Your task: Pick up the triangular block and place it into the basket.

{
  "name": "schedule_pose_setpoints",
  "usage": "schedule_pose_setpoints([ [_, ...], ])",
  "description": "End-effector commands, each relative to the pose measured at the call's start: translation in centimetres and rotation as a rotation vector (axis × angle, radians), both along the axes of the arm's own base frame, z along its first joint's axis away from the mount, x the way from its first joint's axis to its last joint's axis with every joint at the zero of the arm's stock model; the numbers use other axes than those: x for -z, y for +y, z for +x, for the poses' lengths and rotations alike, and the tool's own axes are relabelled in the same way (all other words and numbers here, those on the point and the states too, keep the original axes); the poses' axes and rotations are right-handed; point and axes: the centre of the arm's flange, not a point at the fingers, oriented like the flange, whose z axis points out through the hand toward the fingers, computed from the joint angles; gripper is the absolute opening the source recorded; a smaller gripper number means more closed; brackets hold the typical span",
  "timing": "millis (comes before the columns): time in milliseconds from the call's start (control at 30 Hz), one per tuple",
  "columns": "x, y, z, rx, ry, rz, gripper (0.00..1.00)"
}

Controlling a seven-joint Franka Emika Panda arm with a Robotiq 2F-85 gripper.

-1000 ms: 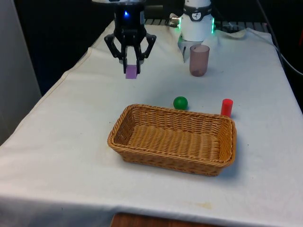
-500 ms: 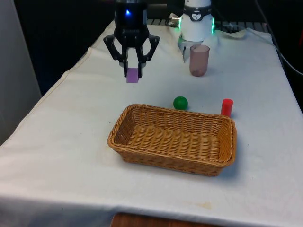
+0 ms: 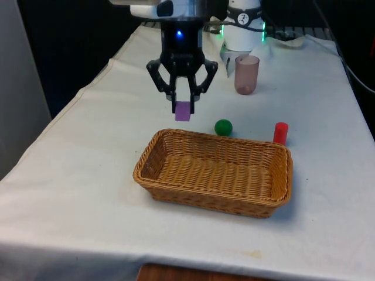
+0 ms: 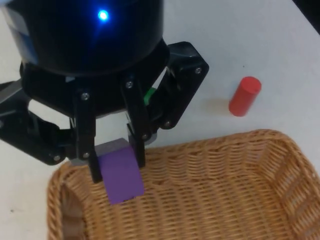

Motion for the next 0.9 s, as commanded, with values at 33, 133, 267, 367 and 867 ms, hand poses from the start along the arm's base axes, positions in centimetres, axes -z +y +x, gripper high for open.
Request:
schedule_pose_setpoints([
  [33, 0.3, 1.0, 0.5, 0.000, 0.009, -0.004, 0.33],
  [133, 0.5, 2.3, 1.3, -0.002, 0.006, -0.002, 0.33],
  [267, 0.7, 2.9, 1.7, -0.007, -0.007, 0.004, 0.33],
  [367, 1.4, 4.0, 2.5, -0.007, 0.004, -0.003, 0.33],
  [867, 5.7, 7.4, 4.1, -0.004, 0.012, 0.014, 0.33],
])
